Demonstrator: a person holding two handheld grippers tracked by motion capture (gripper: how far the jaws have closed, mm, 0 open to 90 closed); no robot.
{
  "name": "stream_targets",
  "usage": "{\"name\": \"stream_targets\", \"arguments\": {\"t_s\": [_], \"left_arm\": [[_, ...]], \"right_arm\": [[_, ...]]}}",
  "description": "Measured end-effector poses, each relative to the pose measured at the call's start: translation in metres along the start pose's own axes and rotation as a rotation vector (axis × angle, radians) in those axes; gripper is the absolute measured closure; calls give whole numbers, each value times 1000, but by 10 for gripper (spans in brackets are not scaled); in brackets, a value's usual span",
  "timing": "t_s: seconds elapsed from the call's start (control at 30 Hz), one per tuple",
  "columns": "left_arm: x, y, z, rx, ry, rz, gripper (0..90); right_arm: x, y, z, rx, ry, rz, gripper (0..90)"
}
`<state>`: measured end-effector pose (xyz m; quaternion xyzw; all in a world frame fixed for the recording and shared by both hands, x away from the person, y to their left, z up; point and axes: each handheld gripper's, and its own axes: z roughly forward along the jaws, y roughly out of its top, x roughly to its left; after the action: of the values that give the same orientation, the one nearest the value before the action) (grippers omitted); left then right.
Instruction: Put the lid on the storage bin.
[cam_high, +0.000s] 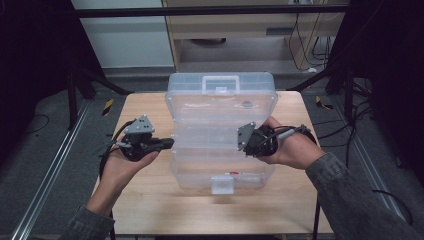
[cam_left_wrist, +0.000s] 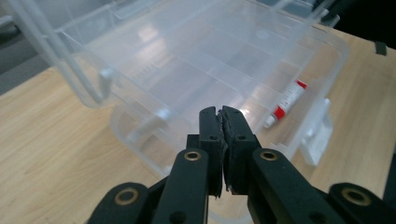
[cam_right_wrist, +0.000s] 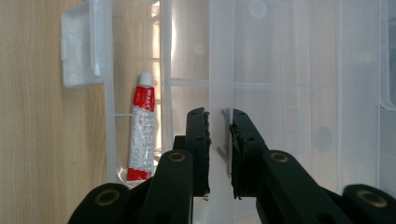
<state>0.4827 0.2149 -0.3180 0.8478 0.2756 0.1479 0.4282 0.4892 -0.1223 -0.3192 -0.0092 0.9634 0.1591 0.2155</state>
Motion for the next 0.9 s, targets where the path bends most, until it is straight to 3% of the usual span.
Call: {"name": "stream_targets", "arguments": {"t_s": [0.6,0.9], "left_arm": [[25,30,6,-45,23,-52,893],[32,30,8,-37,31,-98,893]], "right_arm": [[5,-1,2,7,4,-9,776],[8,-2,3,6,8,-10,775]]}}
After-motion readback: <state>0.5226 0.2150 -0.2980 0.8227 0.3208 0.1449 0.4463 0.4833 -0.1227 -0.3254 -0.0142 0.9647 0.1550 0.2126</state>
